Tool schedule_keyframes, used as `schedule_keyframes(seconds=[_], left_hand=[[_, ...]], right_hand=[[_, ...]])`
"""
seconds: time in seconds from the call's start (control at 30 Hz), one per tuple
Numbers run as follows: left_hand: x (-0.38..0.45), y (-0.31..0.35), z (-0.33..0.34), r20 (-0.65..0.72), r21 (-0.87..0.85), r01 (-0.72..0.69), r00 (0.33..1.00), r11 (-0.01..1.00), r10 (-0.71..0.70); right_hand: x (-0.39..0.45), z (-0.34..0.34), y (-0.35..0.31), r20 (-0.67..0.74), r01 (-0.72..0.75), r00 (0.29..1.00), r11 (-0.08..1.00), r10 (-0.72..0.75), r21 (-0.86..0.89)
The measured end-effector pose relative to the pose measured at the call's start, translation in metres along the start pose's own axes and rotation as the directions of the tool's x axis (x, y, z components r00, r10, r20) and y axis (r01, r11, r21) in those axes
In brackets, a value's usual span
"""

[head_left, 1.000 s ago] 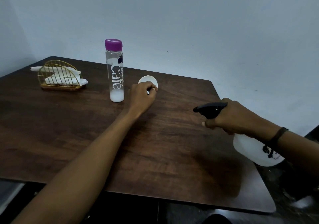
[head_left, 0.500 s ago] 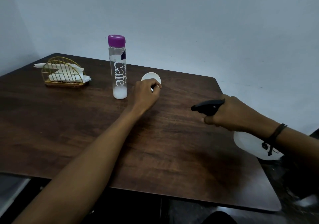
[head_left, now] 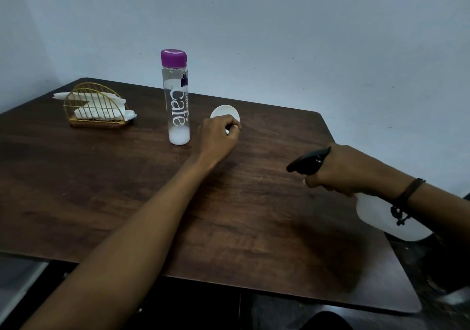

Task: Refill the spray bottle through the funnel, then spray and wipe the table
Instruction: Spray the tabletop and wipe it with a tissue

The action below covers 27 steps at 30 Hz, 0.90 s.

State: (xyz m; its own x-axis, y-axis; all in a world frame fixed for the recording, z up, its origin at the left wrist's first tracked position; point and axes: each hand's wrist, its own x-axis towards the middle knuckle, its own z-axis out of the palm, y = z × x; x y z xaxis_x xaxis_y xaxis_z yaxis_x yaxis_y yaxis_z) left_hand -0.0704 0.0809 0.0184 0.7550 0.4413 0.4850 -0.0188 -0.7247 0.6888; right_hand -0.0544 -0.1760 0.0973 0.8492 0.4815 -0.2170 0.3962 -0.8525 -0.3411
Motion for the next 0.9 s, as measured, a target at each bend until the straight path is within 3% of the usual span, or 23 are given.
schedule_keyframes(seconds=[0.07, 0.2, 0.33, 0.47, 0.73, 0.9], left_hand=[[0.000, 0.000, -0.001, -0.001, 0.000, 0.004, 1.000, 1.000, -0.004], [-0.001, -0.001, 0.000, -0.001, 0.004, 0.001, 1.000, 1.000, -0.001], [-0.001, -0.001, 0.001, -0.009, 0.010, 0.001, 1.000, 1.000, -0.001], [-0.003, -0.002, 0.003, 0.007, 0.008, 0.005, 1.000, 1.000, -0.005], [-0.006, 0.000, 0.004, 0.024, 0.015, -0.061, 0.998, 0.998, 0.061], [-0.007, 0.001, 0.005, 0.024, 0.016, -0.096, 0.995, 0.995, 0.095]], right_hand=[[0.003, 0.002, -0.004, 0.013, -0.010, 1.000, 0.998, 0.010, -0.062], [0.016, -0.007, -0.002, -0.002, 0.041, 0.999, 0.988, -0.041, 0.151], [0.032, -0.024, -0.007, -0.206, 0.230, 0.965, 0.893, -0.159, 0.387], [0.055, -0.030, -0.022, -0.387, 0.372, 0.906, 0.753, -0.169, 0.543], [0.118, -0.015, -0.037, -0.537, 0.476, 0.844, 0.462, -0.001, 0.748], [0.143, -0.007, -0.033, -0.526, 0.447, 0.844, 0.405, 0.106, 0.797]])
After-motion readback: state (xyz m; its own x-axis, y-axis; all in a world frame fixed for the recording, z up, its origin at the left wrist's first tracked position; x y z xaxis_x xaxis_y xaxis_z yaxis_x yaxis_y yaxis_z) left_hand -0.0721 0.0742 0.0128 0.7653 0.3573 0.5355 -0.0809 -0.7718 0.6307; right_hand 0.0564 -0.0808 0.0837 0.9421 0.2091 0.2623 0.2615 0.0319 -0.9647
